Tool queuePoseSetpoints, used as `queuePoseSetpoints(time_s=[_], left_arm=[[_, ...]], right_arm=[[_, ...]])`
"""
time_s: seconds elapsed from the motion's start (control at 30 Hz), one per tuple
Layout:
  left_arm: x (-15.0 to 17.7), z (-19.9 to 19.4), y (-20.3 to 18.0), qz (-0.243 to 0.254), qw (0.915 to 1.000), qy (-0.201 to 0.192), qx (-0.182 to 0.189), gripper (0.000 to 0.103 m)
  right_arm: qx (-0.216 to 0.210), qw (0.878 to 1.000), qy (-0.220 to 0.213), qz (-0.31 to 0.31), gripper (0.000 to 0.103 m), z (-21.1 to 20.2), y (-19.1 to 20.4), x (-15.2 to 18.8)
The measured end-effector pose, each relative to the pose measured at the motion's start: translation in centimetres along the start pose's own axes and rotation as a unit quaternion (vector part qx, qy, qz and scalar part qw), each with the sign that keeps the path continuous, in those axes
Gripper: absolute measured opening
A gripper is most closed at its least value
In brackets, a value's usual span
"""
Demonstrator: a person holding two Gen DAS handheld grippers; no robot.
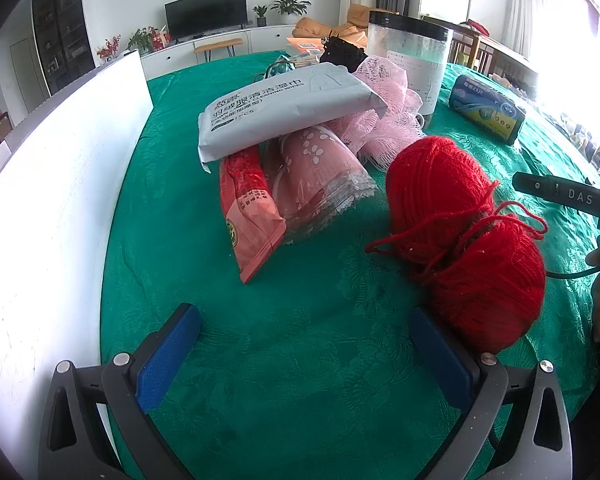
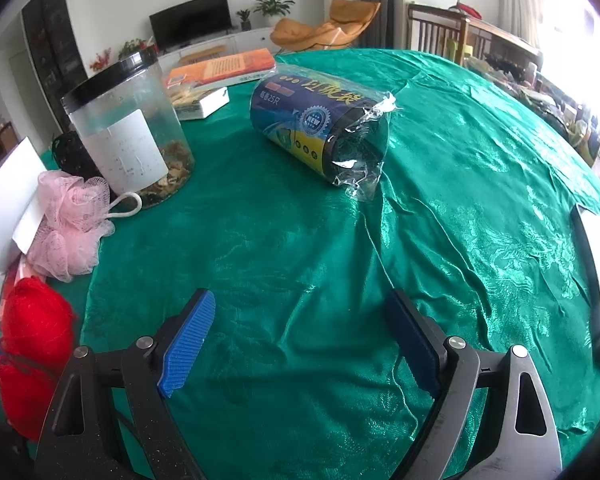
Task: Organize soft objects
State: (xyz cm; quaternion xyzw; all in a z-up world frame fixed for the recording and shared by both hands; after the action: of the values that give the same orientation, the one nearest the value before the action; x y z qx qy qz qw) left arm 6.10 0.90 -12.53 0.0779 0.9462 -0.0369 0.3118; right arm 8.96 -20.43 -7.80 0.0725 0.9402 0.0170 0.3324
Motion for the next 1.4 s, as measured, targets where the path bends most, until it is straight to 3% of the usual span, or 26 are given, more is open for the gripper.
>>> queuePoseSetpoints(time_s=[0.33,0.47,0.63,0.7,0.77,0.87,0.97,1.07,1.2,1.3,1.4], left_arm=[[0.0,0.0,0.0,0.001,1.0000,0.003,-0.001,0.103],[-0.2,-0.7,-0.5,-0.004,0.9987,0.051,-0.002,0.103],[-2.7,-4.0,-1.5,0.039,0.9985,0.038,0.006,0.103],[-4.6,-4.7,-1.4,0.070,0.9970,0.033,-0.009,0.103],[-6.7,-4.3,-1.3,0.114,0.9918,0.044,-0.036,0.103],[-9.3,-1.7,-0.8,0.185,0.9769,0.082,-0.069,0.103],[-11.9,0.8,0.4,0.204,0.9690,0.093,-0.103,0.103],[-13.7,3.3,0.7,0.195,0.9718,0.103,-0.083,0.103],[-15.7,5.9,1.7,0.148,0.9809,0.085,-0.093,0.103],[-16.7,7.0,2.6,0.106,0.9903,0.077,-0.046,0.103],[-17.0,7.8,3.4,0.089,0.9910,0.100,-0.006,0.103]], right_arm=[[0.001,1.000,0.000,-0.001,0.089,0.3,-0.3,-0.1],[0.002,1.000,0.000,-0.002,0.089,0.4,-0.3,-0.1],[0.001,1.000,0.000,-0.002,0.089,0.6,-0.4,-0.1],[0.002,1.000,0.000,-0.002,0.089,0.6,-0.4,-0.1],[0.002,1.000,0.000,-0.003,0.089,0.6,-0.4,-0.1],[0.000,1.000,-0.001,-0.002,0.089,0.7,-0.5,-0.1],[-0.001,1.000,-0.001,-0.002,0.089,0.8,-0.5,-0.2],[-0.001,1.000,-0.001,-0.001,0.089,0.9,-0.5,-0.3],[-0.002,1.000,-0.002,-0.001,0.089,1.0,-0.5,-0.3],[-0.001,1.000,-0.002,-0.002,0.089,1.0,-0.5,-0.3],[-0.001,1.000,-0.002,-0.002,0.089,1.0,-0.5,-0.3]])
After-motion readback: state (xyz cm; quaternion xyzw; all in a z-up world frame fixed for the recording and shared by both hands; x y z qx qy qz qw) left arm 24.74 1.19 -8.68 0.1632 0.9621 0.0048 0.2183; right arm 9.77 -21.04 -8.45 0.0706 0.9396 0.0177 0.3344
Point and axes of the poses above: each gripper's, at about its wrist camera, not at the fingertips, and z roughly the way its jaws point, y to its left, x to its underside, the point moved 4 cm from there along z, roughly the way its jaws point, and after that the axes turned 1 degree about -z, right-handed, at the moved point
